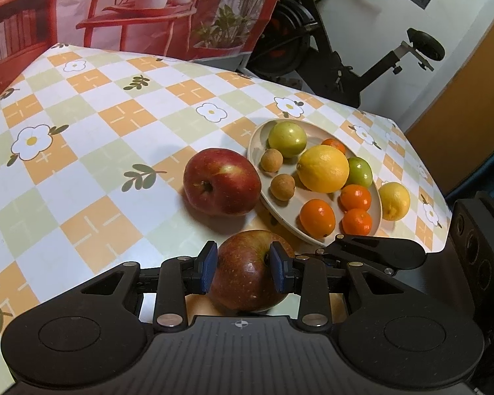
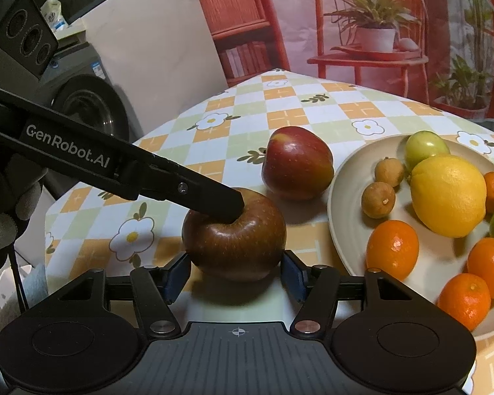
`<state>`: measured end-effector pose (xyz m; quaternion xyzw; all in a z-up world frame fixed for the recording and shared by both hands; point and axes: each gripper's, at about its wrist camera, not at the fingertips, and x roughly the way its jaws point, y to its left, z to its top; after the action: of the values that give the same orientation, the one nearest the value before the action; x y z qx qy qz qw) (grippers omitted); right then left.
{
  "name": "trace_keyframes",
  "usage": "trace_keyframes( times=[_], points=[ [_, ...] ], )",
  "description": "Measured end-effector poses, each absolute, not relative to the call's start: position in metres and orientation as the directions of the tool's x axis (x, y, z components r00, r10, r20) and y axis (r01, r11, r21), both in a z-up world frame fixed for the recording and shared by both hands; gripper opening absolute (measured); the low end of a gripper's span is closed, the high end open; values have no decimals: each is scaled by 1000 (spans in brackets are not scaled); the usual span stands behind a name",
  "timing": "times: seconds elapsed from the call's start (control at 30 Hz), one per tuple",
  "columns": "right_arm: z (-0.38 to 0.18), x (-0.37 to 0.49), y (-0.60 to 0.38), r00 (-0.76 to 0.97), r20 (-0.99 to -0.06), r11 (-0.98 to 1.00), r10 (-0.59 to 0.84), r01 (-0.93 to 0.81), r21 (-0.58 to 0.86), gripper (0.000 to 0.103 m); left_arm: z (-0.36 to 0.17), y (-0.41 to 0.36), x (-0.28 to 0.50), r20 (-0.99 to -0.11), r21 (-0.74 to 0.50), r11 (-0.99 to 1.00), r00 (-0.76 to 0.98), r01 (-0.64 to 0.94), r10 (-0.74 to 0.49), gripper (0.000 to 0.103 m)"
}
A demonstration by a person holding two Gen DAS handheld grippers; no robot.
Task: Organize fruits
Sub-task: 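Carry both held red apples into the beige plate and open both tools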
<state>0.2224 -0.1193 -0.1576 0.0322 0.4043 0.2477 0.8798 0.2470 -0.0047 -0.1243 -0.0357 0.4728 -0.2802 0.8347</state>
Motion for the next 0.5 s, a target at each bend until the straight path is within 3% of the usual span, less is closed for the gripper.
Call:
trace_keyframes(
  times=[0.5],
  points=[
    [-132, 201, -169, 664, -619, 906, 418, -357, 229, 56, -93, -58, 245, -743, -282, 800, 407, 530, -532, 37]
  ],
)
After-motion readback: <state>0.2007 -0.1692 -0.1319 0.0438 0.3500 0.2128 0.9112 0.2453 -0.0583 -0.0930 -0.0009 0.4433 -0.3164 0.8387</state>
